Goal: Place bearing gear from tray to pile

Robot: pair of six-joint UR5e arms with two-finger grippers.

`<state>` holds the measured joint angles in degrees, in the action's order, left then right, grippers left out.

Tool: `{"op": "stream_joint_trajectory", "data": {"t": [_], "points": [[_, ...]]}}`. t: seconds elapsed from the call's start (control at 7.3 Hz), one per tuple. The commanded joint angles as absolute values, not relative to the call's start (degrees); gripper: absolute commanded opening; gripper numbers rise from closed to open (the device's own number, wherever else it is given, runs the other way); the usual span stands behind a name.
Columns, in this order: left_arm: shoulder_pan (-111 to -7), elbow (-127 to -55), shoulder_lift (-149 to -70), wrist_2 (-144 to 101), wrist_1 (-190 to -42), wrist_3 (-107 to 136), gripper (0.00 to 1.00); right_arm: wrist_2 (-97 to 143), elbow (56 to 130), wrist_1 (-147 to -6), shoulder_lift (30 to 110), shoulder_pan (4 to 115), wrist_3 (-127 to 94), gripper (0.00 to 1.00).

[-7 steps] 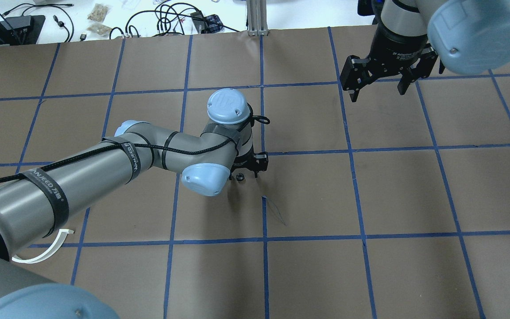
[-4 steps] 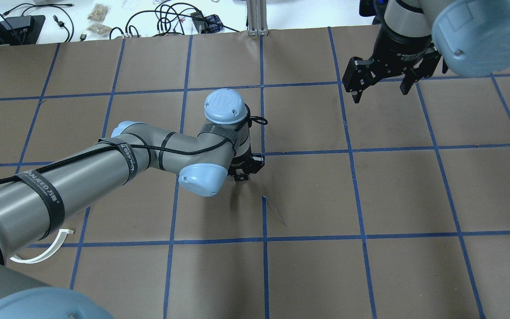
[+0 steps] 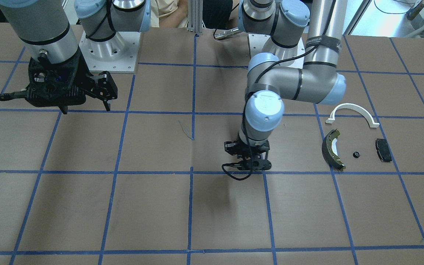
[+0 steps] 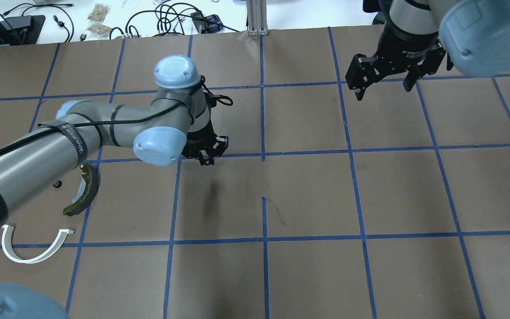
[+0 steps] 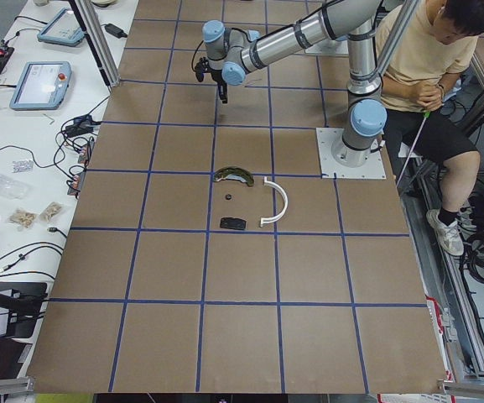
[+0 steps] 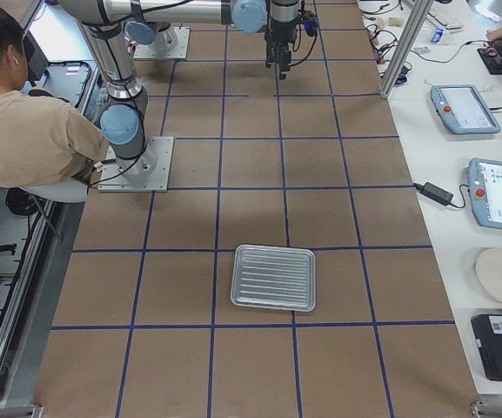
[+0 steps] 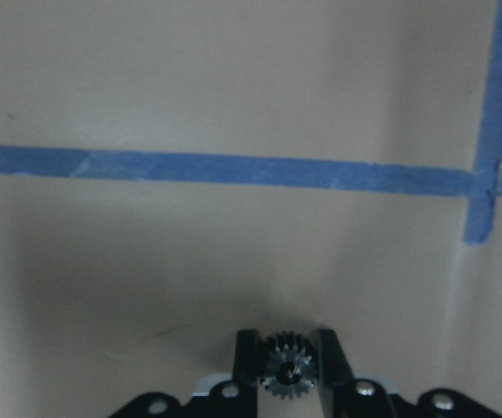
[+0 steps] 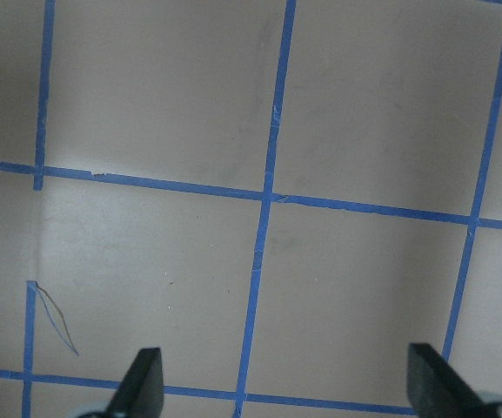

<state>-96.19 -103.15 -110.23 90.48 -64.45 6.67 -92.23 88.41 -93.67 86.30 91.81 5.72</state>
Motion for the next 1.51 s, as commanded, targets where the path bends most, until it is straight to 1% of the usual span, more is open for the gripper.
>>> {"op": "stream_joint_trajectory", "data": {"t": [0.0,0.27,0.55,0.68,1.37], "points": [[-82.86,-102.56,-105.67,96.38,-74.67,-12.81,0.00,-92.20,88.50,-93.87,86.66,91.76,5.54,1.00],[-70.90,-105.54,-103.54,99.48,-74.11,-26.56,0.00,-92.20,88.51,-93.96,86.66,91.58,5.36,1.00],[-60.69,-109.14,-105.89,100.37,-61.69,-37.75,0.00,-92.20,88.59,-94.04,86.66,91.41,5.45,1.00],[-59.51,-111.07,-106.95,100.11,-56.04,-39.27,0.00,-92.20,88.59,-94.13,86.66,91.32,5.45,1.00],[-59.41,-112.24,-110.48,96.06,-53.79,-39.64,0.00,-92.20,88.59,-94.13,86.66,91.32,5.45,1.00]]}}
